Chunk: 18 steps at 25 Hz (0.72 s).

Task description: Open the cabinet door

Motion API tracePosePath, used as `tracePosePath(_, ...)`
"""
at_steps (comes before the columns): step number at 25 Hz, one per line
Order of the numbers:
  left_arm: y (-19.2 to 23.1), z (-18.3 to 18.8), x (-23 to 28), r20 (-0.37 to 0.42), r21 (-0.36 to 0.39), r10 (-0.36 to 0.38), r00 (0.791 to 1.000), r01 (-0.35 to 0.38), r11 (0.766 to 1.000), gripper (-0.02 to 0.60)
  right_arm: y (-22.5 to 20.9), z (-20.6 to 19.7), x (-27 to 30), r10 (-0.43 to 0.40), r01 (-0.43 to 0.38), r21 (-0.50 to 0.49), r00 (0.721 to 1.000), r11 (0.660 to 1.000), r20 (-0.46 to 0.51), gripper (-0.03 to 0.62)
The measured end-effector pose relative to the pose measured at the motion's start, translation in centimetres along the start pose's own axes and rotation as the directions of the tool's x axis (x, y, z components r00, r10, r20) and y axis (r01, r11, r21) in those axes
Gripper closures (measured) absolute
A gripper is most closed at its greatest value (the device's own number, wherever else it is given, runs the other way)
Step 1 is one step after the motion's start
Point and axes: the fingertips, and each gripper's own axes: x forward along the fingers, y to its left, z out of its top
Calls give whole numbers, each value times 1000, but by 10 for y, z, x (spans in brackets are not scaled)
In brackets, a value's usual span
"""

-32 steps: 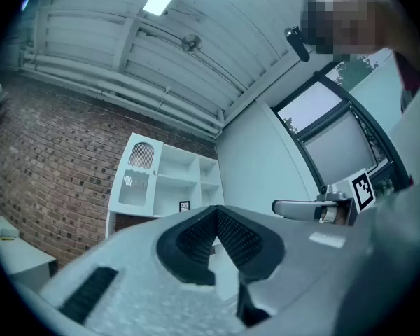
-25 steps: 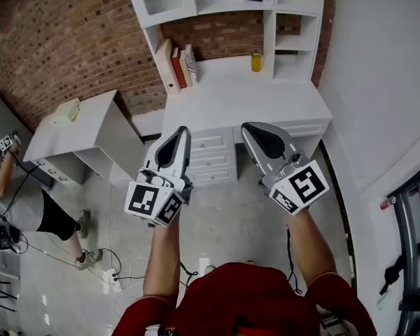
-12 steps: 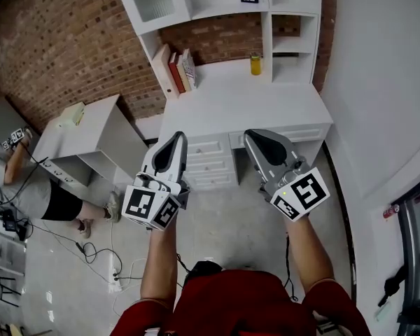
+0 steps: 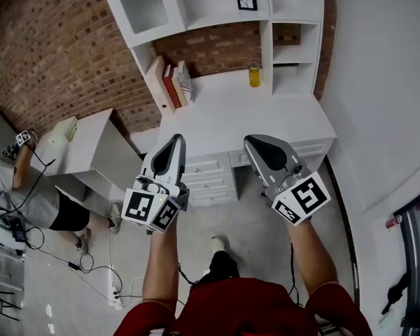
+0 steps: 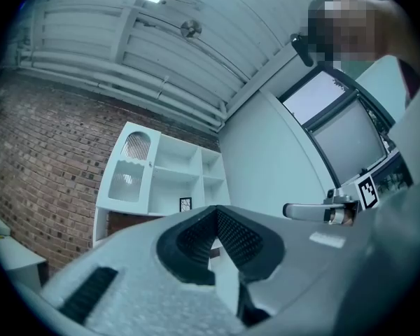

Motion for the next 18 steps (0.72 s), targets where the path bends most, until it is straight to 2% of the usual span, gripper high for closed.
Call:
tracePosePath(9, 130, -13, 85, 73, 10, -61, 995, 60, 998, 580, -67, -21, 143, -28, 29, -80, 1000, 996, 10, 582)
tracePosePath(13, 189, -11, 123, 94, 28, -91, 991, 88, 996, 580, -94, -28, 206, -36, 38, -83, 999, 996, 32, 582)
tracePosePath(18, 236, -12, 169, 108, 58, -134, 985, 129, 990, 580, -127, -45, 260, -47, 49, -77, 999, 996, 27, 582)
